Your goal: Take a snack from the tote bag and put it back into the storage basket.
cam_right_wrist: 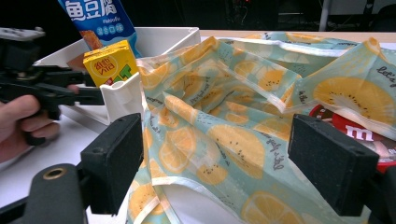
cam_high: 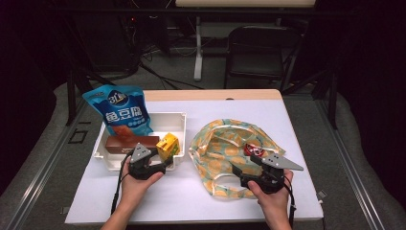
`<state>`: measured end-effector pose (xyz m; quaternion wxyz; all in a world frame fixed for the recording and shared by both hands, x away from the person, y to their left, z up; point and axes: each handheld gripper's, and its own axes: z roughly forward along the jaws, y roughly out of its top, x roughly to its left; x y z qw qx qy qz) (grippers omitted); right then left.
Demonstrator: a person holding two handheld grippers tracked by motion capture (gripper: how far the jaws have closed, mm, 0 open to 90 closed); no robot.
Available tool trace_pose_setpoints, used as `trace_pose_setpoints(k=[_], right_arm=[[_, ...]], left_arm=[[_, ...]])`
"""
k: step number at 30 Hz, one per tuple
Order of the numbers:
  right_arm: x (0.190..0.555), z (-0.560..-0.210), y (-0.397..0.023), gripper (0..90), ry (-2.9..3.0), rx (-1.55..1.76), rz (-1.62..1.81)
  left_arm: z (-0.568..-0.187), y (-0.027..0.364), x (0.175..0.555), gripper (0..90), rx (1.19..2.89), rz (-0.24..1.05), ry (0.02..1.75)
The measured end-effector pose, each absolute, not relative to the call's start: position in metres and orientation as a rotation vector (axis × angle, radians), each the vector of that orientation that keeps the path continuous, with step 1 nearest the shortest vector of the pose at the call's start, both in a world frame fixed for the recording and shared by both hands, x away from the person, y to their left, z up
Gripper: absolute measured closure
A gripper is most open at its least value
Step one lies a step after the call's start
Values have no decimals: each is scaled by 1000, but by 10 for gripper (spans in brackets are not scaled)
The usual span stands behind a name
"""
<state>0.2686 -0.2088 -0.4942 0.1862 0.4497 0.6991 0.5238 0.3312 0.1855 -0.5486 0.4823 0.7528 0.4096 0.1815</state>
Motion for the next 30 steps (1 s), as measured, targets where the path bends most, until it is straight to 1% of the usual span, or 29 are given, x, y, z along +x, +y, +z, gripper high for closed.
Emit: trace_pose_setpoints(k=[3, 6, 7, 11, 12, 13, 18, 30], right_arm=[[268, -494, -209, 178, 1962, 1271, 1481], [267, -493, -210, 178, 1957, 1267, 1485], [267, -493, -210, 177, 1953, 1266, 1488], [267, -493, -212, 178, 1955, 1271, 1487], [267, -494, -212, 178, 1951, 1272, 1491], [267, -494, -211, 179, 1949, 1273, 1496], [267, -494, -210, 179, 1961, 1269, 1480], [269, -497, -212, 183, 1955, 1283, 1476]], left_arm=[[-542, 187, 320, 335, 1830, 426, 1011], [-538, 193, 315, 428, 1804, 368, 1137], [-538, 195, 311, 469, 1782, 371, 1168], [-540, 198, 311, 813, 1802, 383, 1187], [-540, 198, 312, 863, 1803, 370, 1186], [-540, 196, 314, 891, 1805, 363, 1185], [-540, 186, 325, 900, 1815, 394, 1218], [-544, 186, 353, 900, 1753, 378, 1291]])
